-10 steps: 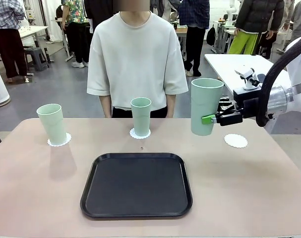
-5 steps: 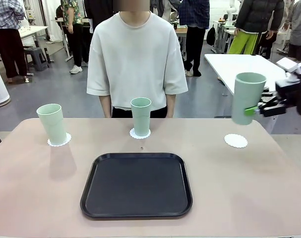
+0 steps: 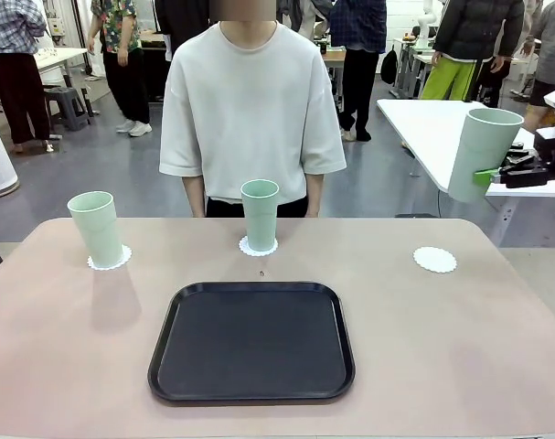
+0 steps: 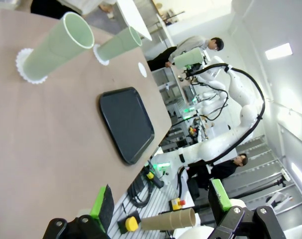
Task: Place coasters on the table and set cups on them.
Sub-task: Take one Reusable plastic cup from the Flat Tray and place it on a coaster set by the human.
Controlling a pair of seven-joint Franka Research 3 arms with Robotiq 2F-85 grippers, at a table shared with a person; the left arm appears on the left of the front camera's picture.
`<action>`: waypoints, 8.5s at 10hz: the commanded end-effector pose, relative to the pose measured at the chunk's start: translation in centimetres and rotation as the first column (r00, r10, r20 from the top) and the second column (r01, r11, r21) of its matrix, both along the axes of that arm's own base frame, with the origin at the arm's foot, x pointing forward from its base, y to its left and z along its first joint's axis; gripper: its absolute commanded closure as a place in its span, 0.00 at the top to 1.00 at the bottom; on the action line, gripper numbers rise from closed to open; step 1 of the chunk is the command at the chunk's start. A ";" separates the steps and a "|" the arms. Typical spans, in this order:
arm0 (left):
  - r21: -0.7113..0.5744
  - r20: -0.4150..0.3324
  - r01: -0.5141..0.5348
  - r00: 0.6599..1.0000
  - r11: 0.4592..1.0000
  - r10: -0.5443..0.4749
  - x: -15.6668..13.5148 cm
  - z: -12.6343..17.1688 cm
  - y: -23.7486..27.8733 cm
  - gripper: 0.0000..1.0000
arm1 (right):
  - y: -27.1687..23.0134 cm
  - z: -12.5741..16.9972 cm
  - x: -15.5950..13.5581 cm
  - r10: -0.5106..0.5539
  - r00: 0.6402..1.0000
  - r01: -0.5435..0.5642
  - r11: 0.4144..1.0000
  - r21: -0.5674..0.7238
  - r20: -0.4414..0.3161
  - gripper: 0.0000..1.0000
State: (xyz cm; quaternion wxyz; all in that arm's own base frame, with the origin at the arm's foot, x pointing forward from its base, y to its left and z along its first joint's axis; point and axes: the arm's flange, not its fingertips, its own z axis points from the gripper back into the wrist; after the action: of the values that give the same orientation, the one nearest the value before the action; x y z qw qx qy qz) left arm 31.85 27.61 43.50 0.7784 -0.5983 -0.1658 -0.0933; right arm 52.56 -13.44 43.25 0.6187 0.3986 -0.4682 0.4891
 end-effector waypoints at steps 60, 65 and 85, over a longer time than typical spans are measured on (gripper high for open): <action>-0.008 0.004 -0.002 1.000 1.000 0.002 -0.1 0.2 0.0 1.00 | -2.8 -20.7 8.0 0.078 0.979 -0.101 0.988 -0.115 -0.189 1.00; -0.008 0.004 -0.002 1.000 1.000 0.002 -0.1 0.2 0.0 1.00 | -5.0 -20.1 7.3 0.004 0.975 -0.055 0.973 -0.226 -0.222 1.00; -0.008 0.004 -0.002 1.000 1.000 0.002 -0.1 0.2 0.0 1.00 | 7.3 11.0 -11.9 -0.242 0.966 0.180 0.394 -0.901 0.087 1.00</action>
State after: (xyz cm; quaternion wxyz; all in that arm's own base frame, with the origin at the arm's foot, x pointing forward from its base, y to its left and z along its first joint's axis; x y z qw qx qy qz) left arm 31.89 27.56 43.51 0.7782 -0.5984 -0.1655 -0.0938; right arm 40.18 -6.16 54.12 0.7985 -0.0317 -0.1682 0.5772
